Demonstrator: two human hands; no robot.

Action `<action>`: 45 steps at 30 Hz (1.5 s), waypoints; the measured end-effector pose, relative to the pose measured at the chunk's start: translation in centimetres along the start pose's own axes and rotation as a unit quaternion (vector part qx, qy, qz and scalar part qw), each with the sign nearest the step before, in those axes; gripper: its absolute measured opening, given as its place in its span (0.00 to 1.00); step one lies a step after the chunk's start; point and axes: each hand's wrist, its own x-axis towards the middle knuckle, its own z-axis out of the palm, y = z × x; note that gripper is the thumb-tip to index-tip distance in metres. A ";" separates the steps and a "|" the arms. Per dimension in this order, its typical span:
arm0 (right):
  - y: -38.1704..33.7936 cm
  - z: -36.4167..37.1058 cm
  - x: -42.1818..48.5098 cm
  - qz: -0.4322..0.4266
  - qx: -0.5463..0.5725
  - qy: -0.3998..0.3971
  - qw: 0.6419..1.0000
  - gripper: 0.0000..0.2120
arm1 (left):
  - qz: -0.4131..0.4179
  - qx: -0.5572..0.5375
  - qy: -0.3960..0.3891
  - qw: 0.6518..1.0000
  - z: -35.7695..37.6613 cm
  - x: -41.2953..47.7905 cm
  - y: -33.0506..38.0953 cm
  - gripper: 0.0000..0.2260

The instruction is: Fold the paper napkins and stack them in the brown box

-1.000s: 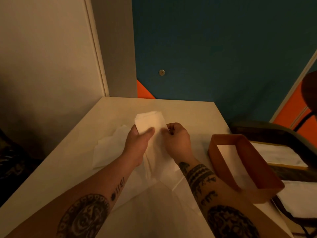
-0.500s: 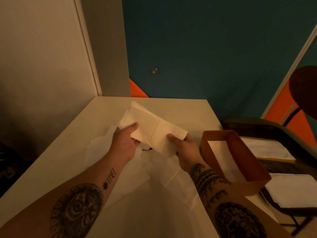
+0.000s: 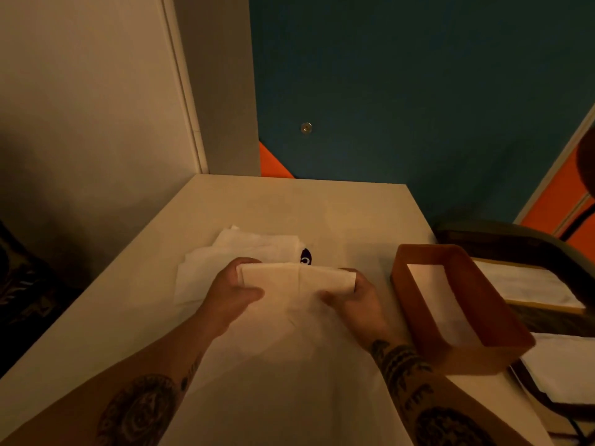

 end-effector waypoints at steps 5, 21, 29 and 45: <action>-1.7 0.4 0.5 -0.033 0.054 -0.015 0.998 0.13 | 0.021 -0.052 0.025 0.998 1.0 0.6 1.3 0.22; -0.3 0.6 0.2 -0.008 -0.005 0.004 1.000 0.19 | -0.001 -0.060 -0.004 0.998 2.0 0.1 -0.4 0.25; -1.7 0.8 -0.1 -0.026 -0.004 0.033 0.999 0.14 | 0.023 0.042 -0.007 0.999 1.7 1.0 0.0 0.11; -10.0 0.2 0.8 -0.096 -0.324 -0.011 0.941 0.07 | 0.106 -0.052 -0.020 0.993 1.7 2.3 9.5 0.15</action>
